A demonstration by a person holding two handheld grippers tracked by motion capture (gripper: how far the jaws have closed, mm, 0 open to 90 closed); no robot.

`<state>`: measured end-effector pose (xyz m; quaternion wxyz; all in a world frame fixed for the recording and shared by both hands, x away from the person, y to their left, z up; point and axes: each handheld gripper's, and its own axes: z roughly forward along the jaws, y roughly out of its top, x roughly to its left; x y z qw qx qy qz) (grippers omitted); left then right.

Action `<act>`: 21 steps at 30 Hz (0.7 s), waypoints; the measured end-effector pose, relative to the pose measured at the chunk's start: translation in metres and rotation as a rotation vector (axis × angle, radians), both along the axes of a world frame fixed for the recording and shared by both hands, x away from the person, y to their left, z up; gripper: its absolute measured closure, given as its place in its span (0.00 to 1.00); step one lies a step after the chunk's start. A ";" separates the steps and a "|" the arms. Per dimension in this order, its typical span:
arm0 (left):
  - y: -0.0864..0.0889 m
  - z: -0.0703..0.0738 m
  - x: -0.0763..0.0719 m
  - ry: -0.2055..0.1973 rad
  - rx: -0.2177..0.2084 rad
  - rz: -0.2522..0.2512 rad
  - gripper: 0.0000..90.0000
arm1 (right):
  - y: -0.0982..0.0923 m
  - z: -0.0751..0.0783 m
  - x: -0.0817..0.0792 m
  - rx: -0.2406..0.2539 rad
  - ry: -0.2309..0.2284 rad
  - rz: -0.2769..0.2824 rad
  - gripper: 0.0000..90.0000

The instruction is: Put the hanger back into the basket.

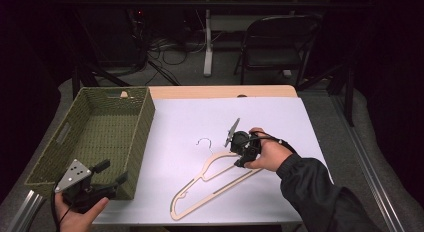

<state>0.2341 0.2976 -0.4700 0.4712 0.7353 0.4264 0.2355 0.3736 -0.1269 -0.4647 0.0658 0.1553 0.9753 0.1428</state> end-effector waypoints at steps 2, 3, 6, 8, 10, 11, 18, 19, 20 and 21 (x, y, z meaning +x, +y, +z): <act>0.000 0.000 0.000 -0.001 0.001 0.000 0.27 | 0.004 -0.004 0.001 -0.008 0.005 0.014 0.63; 0.000 0.000 0.000 -0.001 -0.003 0.003 0.27 | 0.005 -0.005 0.001 -0.011 0.009 0.020 0.62; 0.000 0.001 -0.001 -0.002 -0.007 0.004 0.27 | 0.012 -0.008 0.002 -0.011 0.006 0.039 0.62; 0.000 0.001 -0.001 -0.003 -0.005 0.003 0.27 | 0.014 -0.009 0.001 -0.007 0.005 0.045 0.62; 0.000 0.001 -0.001 -0.002 -0.003 0.002 0.27 | 0.021 -0.010 0.001 -0.022 0.005 0.054 0.62; 0.000 0.001 -0.001 -0.002 -0.003 0.002 0.27 | 0.023 -0.011 0.002 -0.020 0.005 0.061 0.62; -0.001 0.000 0.000 -0.001 -0.004 0.001 0.27 | 0.036 -0.015 0.003 -0.030 0.008 0.112 0.65; -0.001 -0.001 0.000 -0.001 -0.005 -0.001 0.27 | 0.037 -0.017 0.003 -0.036 0.012 0.111 0.65; -0.001 -0.001 0.000 0.000 -0.004 0.000 0.27 | 0.039 -0.020 0.004 -0.045 0.017 0.117 0.65; 0.000 -0.001 0.000 0.000 -0.004 0.000 0.27 | 0.040 -0.023 0.004 -0.051 0.023 0.122 0.64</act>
